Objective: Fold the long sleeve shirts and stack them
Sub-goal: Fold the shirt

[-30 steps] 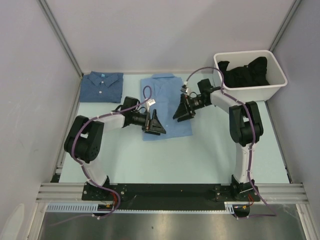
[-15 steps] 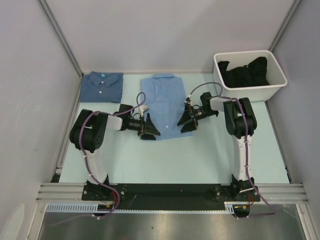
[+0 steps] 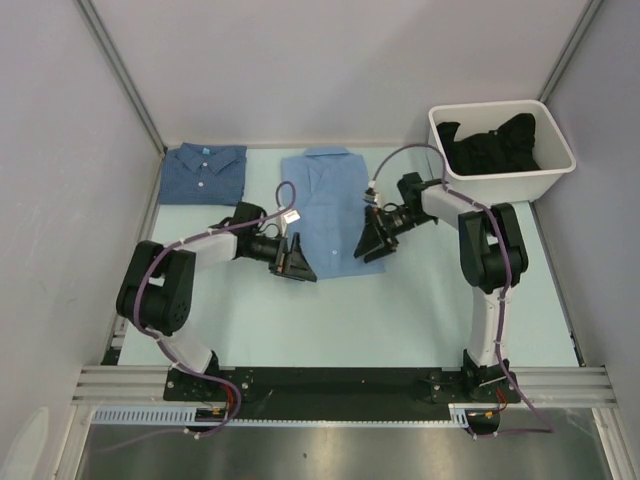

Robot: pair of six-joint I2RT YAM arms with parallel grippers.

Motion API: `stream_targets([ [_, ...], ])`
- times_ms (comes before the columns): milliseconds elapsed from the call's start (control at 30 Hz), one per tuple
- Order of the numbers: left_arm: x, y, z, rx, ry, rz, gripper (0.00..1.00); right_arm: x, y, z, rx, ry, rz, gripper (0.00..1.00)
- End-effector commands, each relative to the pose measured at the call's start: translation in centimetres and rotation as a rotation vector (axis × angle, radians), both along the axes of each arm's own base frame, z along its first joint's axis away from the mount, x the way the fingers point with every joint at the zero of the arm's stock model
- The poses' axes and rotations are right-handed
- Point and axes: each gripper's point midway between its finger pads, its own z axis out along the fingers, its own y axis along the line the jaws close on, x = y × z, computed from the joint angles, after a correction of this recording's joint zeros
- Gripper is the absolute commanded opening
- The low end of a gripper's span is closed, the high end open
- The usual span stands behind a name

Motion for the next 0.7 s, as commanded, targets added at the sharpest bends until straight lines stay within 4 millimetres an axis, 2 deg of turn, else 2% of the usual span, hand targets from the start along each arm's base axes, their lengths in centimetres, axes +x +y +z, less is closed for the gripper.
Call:
stream_targets([
  [0,1.2,-3.4,0.1,-0.023,-0.136,-0.066,1.00,-0.7,5.4,0.8,0.035,-0.139,0.078,1.00],
  [100,3.4,-4.2,-1.8,0.001,-0.096,-0.014,1.00,-0.4,6.3,-1.7,0.000,-0.140,0.085,1.00],
  [167,4.0,-4.2,-2.8,0.020,-0.080,-0.002,1.00,-0.7,6.2,-3.4,-0.032,-0.131,0.095,1.00],
  [300,4.2,-3.2,-5.5,0.073,-0.020,0.030,1.00,-1.8,4.0,-7.6,-0.134,-0.123,0.130,1.00],
  [367,4.0,-2.1,-6.7,0.102,0.024,0.052,0.99,-1.4,2.3,-9.1,-0.188,-0.105,0.102,1.00],
  [500,2.9,0.3,-7.9,0.151,0.068,0.086,0.99,-1.5,-1.1,-9.9,-0.245,-0.067,0.074,1.00],
  [633,2.6,3.2,-7.9,0.178,0.061,0.111,0.99,-1.8,-4.7,-9.2,-0.293,-0.064,0.064,1.00],
  [667,1.8,3.9,-7.7,0.190,0.090,0.110,0.99,-1.9,-5.8,-8.4,-0.294,-0.063,0.061,1.00],
])
